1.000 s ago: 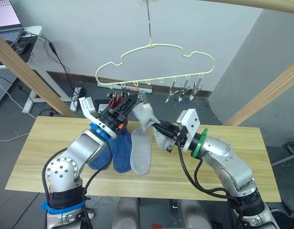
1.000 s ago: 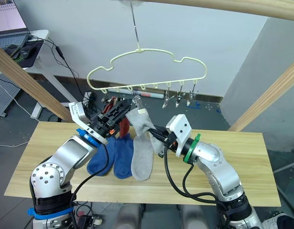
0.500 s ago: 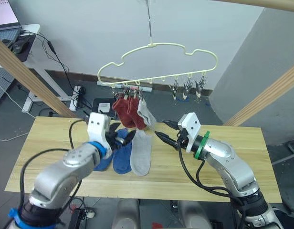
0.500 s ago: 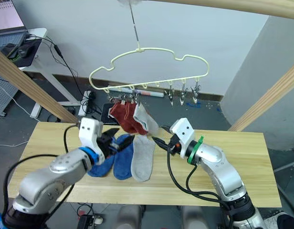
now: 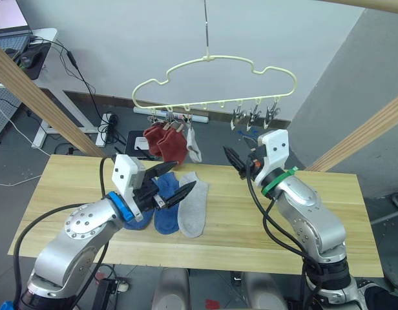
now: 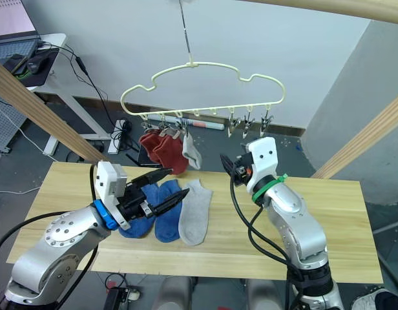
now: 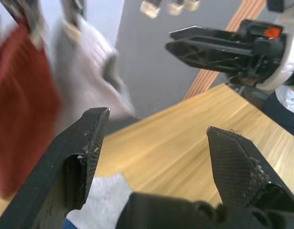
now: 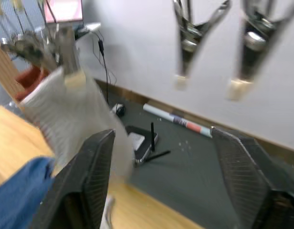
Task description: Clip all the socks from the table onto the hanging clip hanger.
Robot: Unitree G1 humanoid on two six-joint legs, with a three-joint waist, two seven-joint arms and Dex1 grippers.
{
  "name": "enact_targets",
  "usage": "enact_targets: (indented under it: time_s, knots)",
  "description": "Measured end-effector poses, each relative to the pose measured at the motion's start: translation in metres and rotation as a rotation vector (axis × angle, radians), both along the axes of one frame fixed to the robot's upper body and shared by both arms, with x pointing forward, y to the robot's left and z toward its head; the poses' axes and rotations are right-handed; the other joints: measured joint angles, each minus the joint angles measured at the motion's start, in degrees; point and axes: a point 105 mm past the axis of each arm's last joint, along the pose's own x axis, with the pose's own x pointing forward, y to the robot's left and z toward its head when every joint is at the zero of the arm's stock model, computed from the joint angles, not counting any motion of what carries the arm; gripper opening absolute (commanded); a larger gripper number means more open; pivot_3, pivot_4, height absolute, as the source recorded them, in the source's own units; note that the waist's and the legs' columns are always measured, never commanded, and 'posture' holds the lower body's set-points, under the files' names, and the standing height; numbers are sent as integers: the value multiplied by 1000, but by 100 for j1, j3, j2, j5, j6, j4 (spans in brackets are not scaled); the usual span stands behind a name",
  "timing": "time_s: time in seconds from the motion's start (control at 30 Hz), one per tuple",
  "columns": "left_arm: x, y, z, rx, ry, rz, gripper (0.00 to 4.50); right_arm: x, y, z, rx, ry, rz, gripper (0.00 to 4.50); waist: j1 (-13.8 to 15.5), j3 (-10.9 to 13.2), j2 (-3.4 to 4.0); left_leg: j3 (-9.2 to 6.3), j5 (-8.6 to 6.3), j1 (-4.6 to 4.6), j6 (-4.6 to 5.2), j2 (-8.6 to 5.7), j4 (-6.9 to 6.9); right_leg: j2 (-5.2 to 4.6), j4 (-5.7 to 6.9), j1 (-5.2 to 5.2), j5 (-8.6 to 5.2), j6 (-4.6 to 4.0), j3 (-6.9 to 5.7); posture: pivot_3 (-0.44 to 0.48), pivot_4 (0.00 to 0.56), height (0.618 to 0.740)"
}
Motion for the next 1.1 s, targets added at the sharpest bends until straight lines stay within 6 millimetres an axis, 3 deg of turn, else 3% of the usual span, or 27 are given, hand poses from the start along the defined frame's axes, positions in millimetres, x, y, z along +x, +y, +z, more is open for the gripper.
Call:
enact_targets:
  time_s: [0.2, 0.57, 0.83, 1.1]
  knots:
    - [3, -4, 14, -25, -47, -19, 3708, 4, 4, 19, 28, -64, -32, 3275, -18, 0, 0, -5, 1, 0, 1, 1, 6, 1, 9, 1, 0, -1, -8, 113, 313, 740]
    - [3, -12, 26, -36, -99, -45, 3708, 13, 13, 34, 65, -117, -22, 3275, -34, 0, 0, -7, 1, 0, 1, 1, 14, 1, 17, 2, 12, -20, -10, 127, 303, 740]
    - [-7, -25, 51, -131, -168, -97, 3708, 11, 25, 36, 96, -128, 17, 3275, -30, -1, -1, -11, 2, 0, 1, 0, 21, 0, 35, 2, 17, -29, -13, 132, 302, 740]
    - [-6, -22, 57, -166, -162, -80, 3708, 12, 30, 46, 117, -150, 32, 3275, -49, -1, -2, -14, 6, 24, 1, -2, 28, 2, 88, 2, 1, -5, -12, 129, 304, 740]
